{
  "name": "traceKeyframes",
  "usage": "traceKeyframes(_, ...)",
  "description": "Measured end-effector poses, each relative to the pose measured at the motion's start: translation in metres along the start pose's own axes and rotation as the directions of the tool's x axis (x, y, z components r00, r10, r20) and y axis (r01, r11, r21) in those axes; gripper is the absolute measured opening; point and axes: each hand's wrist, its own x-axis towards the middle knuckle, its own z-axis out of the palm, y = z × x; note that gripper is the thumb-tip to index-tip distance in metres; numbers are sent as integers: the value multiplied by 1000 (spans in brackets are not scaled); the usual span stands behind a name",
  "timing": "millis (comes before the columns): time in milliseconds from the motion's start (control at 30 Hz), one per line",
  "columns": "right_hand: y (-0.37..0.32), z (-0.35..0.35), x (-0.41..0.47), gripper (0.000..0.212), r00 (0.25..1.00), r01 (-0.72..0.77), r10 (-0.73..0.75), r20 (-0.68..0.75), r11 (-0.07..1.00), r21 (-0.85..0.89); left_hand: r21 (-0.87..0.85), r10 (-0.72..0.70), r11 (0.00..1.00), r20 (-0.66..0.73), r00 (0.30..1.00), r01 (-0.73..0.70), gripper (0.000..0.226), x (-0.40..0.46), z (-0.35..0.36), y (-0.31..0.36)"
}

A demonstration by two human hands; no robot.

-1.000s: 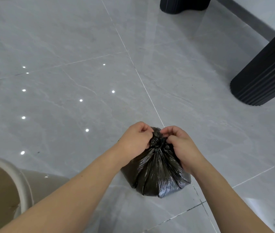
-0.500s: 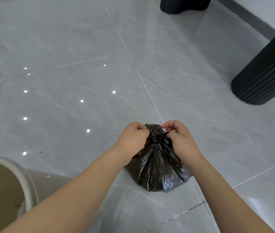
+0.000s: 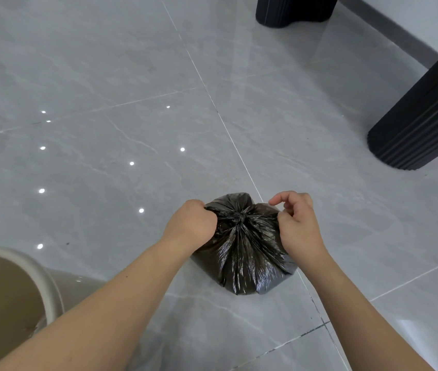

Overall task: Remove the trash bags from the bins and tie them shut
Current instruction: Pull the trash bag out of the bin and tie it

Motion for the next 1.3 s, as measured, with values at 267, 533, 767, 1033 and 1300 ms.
traceKeyframes(267,14,6,-5,39,999,47,-44,19,990,-130,77,60,995,-54,997,-56,17,1,7,-14)
traceKeyframes(533,27,4,-8,50,958,186,-88,272,916,-356,-78,220,972,-25,975,-222,40,4,13,-31)
traceKeyframes(767,33,16,-6,20,933,335,-152,327,702,-629,134,300,946,-13,954,-295,19,10,24,-40)
traceKeyframes(1033,-37,39,15,14,933,293,-128,337,815,-501,-16,280,958,-184,942,-288,16,13,-33,-12)
traceKeyframes(1300,-252,44,35,16,927,346,-213,310,805,-482,-7,314,941,-353,881,-338,17,-30,-216,73)
